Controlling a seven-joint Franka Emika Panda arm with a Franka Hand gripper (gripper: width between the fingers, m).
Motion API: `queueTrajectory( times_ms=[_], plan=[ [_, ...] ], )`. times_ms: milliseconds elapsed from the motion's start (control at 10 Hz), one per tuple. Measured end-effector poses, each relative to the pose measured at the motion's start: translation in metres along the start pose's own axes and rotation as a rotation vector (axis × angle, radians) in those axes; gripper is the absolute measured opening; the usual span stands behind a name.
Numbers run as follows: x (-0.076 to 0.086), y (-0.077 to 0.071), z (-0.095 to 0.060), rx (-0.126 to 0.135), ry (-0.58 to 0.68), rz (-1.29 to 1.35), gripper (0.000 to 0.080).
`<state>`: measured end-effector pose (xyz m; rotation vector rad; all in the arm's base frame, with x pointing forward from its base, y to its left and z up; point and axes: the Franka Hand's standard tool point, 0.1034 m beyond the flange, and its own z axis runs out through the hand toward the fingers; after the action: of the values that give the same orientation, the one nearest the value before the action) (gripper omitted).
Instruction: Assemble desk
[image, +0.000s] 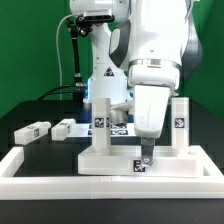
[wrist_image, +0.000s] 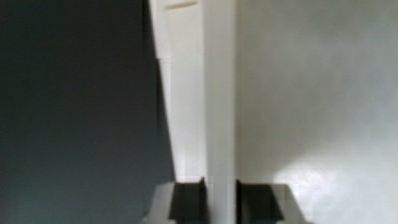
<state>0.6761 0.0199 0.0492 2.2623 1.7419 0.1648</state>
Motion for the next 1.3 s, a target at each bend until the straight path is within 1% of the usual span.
queueTrajectory(
  times_ms=[200, 300, 500, 700, 800, 900, 1100, 1200, 1300],
  plan=[
    [0.003, -0.005, 0.001, 0.003, -0.003, -0.013, 0.0071],
    [0.001, -0.007, 0.001, -0.001, -0.005, -0.025, 0.0072],
    [-0.006, -0.007, 0.002, -0.019, 0.001, -0.019, 0.0072],
    [-0.007, -0.004, 0.003, -0.023, 0.001, -0.014, 0.0072],
    [-0.004, 0.001, 0.003, -0.031, 0.003, -0.012, 0.0072],
    [0.002, 0.009, 0.002, -0.045, 0.007, -0.017, 0.0072],
    [0.011, 0.014, 0.001, -0.064, 0.001, -0.037, 0.0074],
    [0.011, 0.015, 0.001, -0.075, -0.002, -0.051, 0.0075],
    [0.004, 0.014, 0.001, -0.078, -0.007, -0.070, 0.0074]
  ],
)
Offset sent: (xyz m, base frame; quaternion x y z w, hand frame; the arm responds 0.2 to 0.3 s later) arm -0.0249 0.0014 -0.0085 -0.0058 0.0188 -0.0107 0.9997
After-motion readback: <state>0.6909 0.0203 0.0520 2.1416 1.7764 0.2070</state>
